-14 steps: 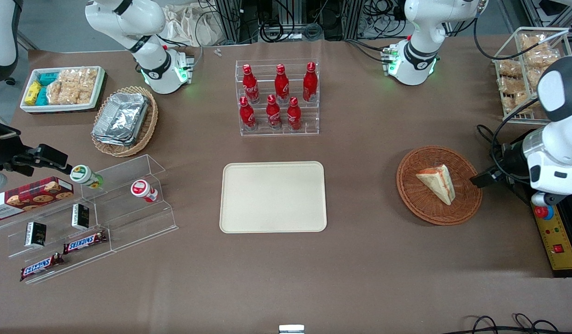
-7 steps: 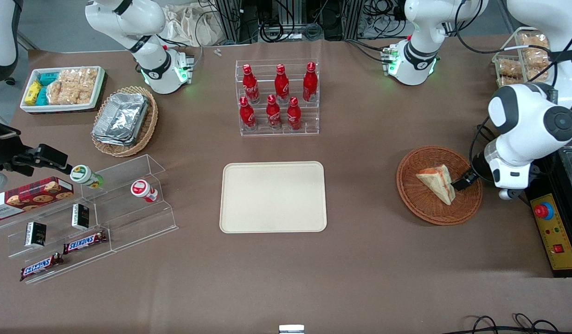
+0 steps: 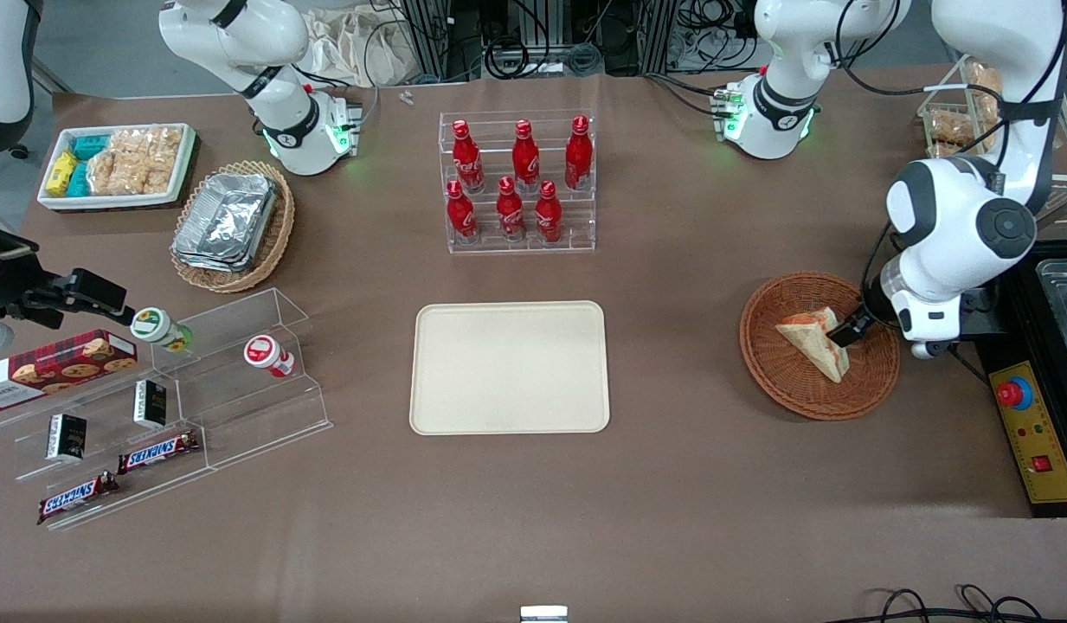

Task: Place sandwich from basket to tray
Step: 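Lower the open left gripper around the wrapped sandwich in the basket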

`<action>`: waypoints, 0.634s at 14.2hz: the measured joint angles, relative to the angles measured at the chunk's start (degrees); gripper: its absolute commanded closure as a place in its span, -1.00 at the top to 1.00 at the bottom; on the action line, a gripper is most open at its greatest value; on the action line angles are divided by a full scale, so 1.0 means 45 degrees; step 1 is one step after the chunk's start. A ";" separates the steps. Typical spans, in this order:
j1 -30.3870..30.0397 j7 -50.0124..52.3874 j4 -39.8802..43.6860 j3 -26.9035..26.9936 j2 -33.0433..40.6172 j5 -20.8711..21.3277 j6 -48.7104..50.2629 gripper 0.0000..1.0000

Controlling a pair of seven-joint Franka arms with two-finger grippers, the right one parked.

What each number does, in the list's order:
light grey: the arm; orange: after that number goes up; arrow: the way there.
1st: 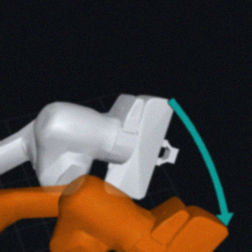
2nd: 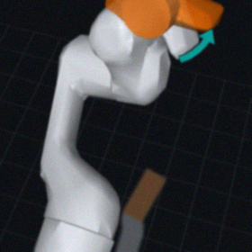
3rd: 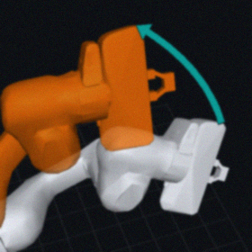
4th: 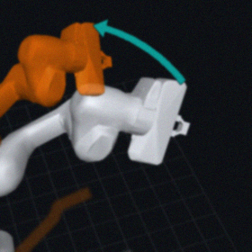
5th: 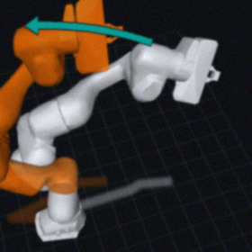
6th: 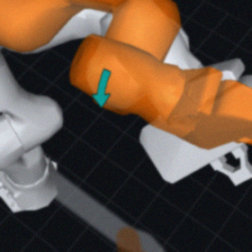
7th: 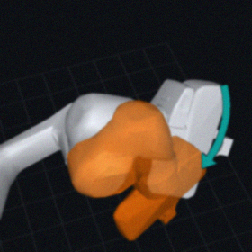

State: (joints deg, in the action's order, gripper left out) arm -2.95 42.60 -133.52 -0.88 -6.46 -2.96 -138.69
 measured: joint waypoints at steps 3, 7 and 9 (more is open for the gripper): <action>0.0081 0.0357 -0.0406 -0.0060 -0.0168 -0.0087 -0.0695 0.99; 0.0137 0.0434 -0.0634 -0.0114 -0.0472 -0.0113 -0.1512 0.99; 0.0160 0.0434 -0.0632 -0.0127 -0.0479 -0.0115 -0.1529 0.99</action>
State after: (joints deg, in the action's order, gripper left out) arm -2.23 44.55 -136.37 -1.45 -8.61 -3.48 -145.57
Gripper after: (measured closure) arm 0.004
